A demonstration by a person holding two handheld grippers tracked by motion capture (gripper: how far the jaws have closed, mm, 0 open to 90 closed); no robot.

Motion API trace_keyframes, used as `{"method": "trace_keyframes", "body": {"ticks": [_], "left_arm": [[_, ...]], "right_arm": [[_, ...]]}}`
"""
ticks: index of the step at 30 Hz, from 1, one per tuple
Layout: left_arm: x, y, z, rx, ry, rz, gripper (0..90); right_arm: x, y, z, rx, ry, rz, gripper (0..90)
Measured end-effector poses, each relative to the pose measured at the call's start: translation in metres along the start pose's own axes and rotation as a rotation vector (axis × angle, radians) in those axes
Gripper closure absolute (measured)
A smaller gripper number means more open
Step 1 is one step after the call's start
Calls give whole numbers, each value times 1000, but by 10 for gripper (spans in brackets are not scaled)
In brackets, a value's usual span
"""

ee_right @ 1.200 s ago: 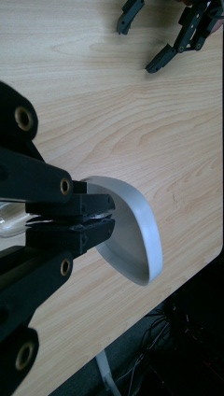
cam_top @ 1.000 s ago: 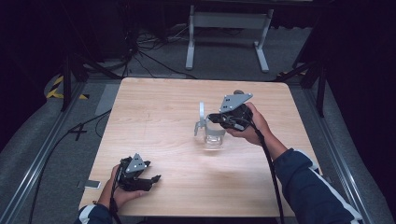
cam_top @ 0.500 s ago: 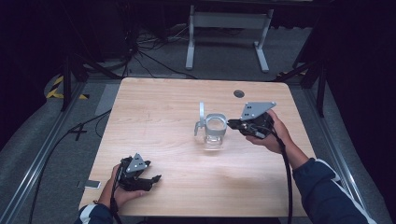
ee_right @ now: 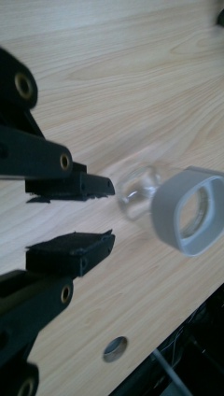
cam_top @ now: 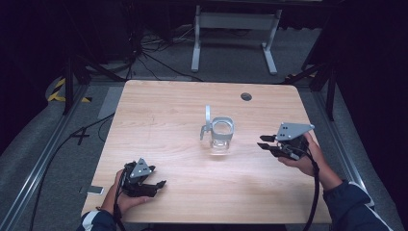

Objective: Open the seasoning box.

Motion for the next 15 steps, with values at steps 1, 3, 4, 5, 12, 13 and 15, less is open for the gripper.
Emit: {"method": "trace_keyframes", "body": {"ticks": [1,3,4,5,12,13,15], "left_arm": [[0,0,0,0,0,0,312],[0,0,0,-5,-1,2,312],[0,0,0,-3,1,1,311],[-1,0,0,-2,5,4,311],[-1,-1,1,-14,6,7,305],[-1,-1,1,-15,6,8,304],[-1,-1,1,-13,8,8,304]], "right_arm": [[1,-1,-7,-2,-6,-10,661],[5,-6,-25,-14,-3,-12,601],[7,-7,-35,-18,-8,-3,595],[8,-9,-41,-27,-3,0,585],[20,-14,-101,-153,28,-36,412],[21,-14,-112,-176,11,-43,363],[21,-14,-127,-208,-15,-56,315]]}}
Point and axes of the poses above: each handheld gripper's, and its own axes: x roughly backward along the jaws, z roughly out of its top, y roughly to its right, the point moved 1 cm from there along -x, roughly forward along the jaws, and after that the axes turned 1 degree about x, right-handed, at the moved point
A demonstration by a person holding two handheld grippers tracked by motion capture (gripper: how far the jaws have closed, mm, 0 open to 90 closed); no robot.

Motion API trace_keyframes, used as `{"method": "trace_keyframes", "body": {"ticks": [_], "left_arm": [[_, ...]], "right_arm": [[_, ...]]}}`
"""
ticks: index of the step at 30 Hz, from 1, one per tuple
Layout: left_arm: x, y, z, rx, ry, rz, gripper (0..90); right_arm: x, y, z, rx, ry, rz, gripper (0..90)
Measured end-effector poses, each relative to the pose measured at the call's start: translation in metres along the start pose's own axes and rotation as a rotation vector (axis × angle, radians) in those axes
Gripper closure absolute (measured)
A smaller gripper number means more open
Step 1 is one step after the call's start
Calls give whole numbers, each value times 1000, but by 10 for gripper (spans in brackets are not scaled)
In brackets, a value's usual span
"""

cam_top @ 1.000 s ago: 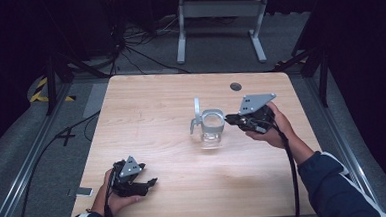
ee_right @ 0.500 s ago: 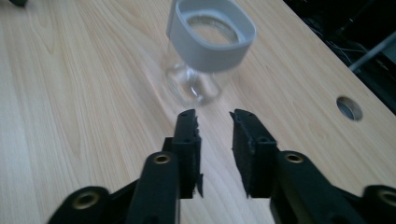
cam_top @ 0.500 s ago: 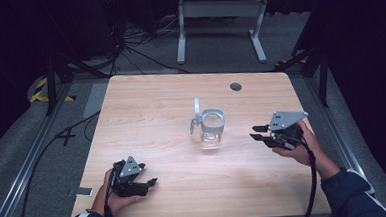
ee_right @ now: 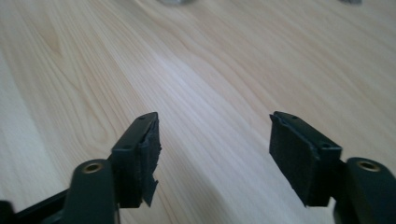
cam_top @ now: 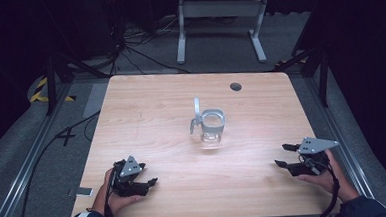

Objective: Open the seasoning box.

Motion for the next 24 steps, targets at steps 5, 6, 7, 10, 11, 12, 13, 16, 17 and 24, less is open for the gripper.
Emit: {"method": "trace_keyframes", "body": {"ticks": [5,6,7,10,11,12,13,16,17,24], "left_arm": [[0,0,0,1,0,1,304],[0,0,0,-3,0,2,304],[0,0,0,-3,-7,2,303],[-1,1,0,8,0,-4,301],[-1,1,0,10,-2,-5,297],[0,1,0,14,-5,-5,297],[0,1,0,15,-5,-4,297],[0,1,0,11,-3,-2,297],[0,1,0,15,-5,-5,297],[-1,-1,2,1,-13,-3,261]], "right_arm": [[0,6,-22,-61,-5,-14,281],[0,6,-26,-73,1,-17,280],[0,7,-30,-88,8,-23,274],[-5,9,-40,-115,-12,-22,266],[-7,9,-43,-117,-29,-35,246],[-9,10,-46,-128,-29,-35,221],[-9,11,-47,-139,-26,-28,222],[-10,12,-47,-163,-28,-18,217],[-11,13,-47,-170,-28,-13,212],[-11,13,-47,-174,-30,-11,209]]}}
Point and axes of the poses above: each handheld gripper's, and its own axes: x roughly backward along the jaws, z roughly out of its top, y roughly to its right, the point moved 1 cm from there along -x, roughly forward along the jaws, and after that the axes turned 1 degree about x, right-handed, at the moved point
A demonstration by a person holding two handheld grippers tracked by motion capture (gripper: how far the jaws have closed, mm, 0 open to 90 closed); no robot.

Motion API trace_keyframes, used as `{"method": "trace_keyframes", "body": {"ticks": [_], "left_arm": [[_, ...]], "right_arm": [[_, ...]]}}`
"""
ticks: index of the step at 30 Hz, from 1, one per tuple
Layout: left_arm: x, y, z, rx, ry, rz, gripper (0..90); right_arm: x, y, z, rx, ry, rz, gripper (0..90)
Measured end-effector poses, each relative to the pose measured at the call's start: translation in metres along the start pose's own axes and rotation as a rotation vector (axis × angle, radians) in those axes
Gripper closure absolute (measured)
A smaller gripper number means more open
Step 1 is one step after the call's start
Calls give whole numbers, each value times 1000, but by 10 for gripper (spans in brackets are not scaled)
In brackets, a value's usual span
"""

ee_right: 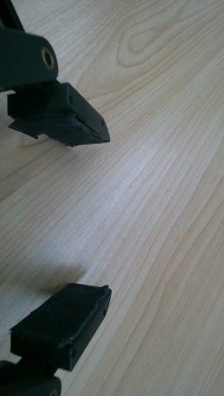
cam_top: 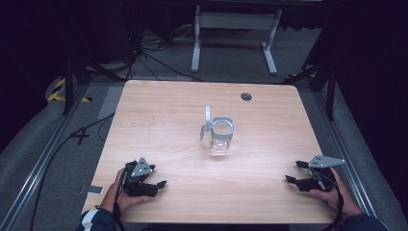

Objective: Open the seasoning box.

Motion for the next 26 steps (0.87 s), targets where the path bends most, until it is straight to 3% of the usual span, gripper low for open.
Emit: {"method": "trace_keyframes", "body": {"ticks": [7,10,12,14,15,18,26], "left_arm": [[-3,-2,2,10,-4,14,194],[-3,-1,2,33,-9,13,174],[-3,-4,3,10,-25,26,153],[-4,-3,3,33,-21,27,146],[-4,-4,3,20,-21,35,142],[-5,-3,3,44,-20,32,128],[-5,-4,4,60,-41,48,76]], "right_arm": [[0,0,0,2,1,0,207],[0,0,0,2,1,0,206],[0,0,0,2,0,-1,204],[0,0,0,-1,-1,-3,195],[0,0,0,0,-1,-5,193],[0,0,0,-2,-3,-8,191],[0,0,-1,-6,-3,-11,191]]}}
Point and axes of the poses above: each handheld gripper's, and its own axes: x roughly backward along the jaws, z roughly out of its top, y roughly to its right, the point moved 1 cm from there along -x, roughly forward along the jaws, and after that the axes turned 1 degree about x, right-handed, at the moved point
